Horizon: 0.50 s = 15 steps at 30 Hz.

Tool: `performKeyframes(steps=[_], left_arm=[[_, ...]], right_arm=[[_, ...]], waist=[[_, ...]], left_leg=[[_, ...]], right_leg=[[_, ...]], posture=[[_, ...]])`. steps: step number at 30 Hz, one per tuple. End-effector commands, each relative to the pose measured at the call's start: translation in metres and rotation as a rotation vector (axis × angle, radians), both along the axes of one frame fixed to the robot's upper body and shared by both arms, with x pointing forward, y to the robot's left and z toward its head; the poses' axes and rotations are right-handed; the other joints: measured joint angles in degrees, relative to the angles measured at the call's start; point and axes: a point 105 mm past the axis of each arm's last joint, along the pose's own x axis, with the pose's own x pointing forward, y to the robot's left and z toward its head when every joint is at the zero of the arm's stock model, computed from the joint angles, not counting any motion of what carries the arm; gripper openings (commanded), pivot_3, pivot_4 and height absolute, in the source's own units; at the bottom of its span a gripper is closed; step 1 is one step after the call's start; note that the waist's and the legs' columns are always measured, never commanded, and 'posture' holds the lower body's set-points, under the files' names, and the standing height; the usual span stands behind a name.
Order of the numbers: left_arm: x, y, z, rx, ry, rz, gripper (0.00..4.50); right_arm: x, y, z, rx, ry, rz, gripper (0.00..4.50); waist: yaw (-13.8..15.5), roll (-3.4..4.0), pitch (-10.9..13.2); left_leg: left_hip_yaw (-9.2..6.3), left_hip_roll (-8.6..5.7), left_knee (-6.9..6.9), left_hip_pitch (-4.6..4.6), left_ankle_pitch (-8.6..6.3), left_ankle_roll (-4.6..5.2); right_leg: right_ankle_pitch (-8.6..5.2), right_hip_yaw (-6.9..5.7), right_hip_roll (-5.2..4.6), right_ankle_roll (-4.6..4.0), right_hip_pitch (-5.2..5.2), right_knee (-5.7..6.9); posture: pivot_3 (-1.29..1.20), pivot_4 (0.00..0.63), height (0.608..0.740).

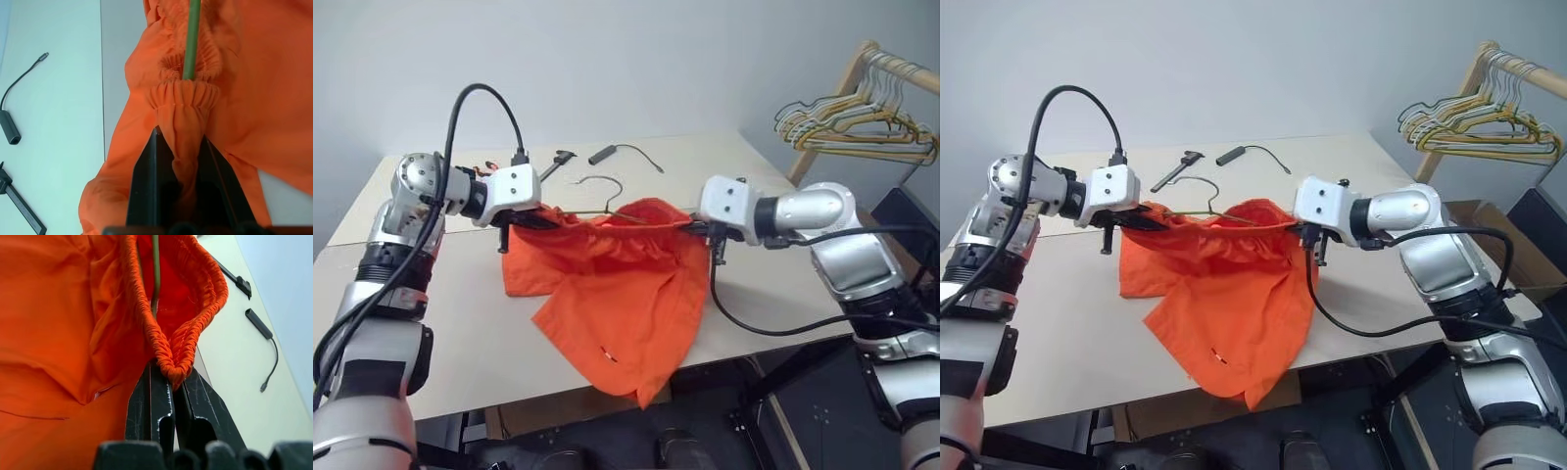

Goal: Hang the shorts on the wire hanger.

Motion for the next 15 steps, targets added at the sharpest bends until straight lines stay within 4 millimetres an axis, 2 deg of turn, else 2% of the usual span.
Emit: performKeyframes(steps=[1,6,11,15], left_arm=[[0.001,-0.006,0.016,-0.003,-0.059,-0.034,0.0],[-0.001,-0.006,0.012,-0.013,-0.051,-0.037,0.0],[-0.007,-0.014,0.014,-0.059,-0.035,-0.084,0.0],[-0.008,-0.014,0.014,-0.06,-0.037,-0.081,0.0]], right_arm=[[-0.001,0.012,0.02,-0.008,-0.089,0.037,0.02],[-0.008,0.023,0.014,-0.026,-0.084,0.097,0.02],[-0.004,0.028,0.008,-0.071,-0.112,0.083,0.02],[0.0,0.022,-0.003,-0.134,-0.122,0.062,1.26]], waist=[[0.1,0.0,0.0],[0.2,0.0,0.0],[0.1,0.0,0.0],[0.1,0.0,0.0]], left_leg=[[-0.01,0.0,0.0,-0.01,0.0,0.0],[-0.03,-0.01,0.06,-0.09,0.0,0.0],[-0.03,0.0,0.07,-0.07,0.0,0.0],[-0.03,0.0,0.07,-0.09,0.0,0.0]], right_leg=[[0.0,-0.01,0.0,0.0,0.0,0.0],[0.0,-0.05,-0.02,0.0,-0.02,-0.01],[0.0,-0.04,-0.01,0.0,-0.02,0.03],[0.0,-0.04,-0.01,0.0,-0.04,0.02]], posture=[[-0.06,0.0,0.74],[-0.06,0.0,0.74],[-0.06,0.0,0.74],[-0.06,0.0,0.74]])
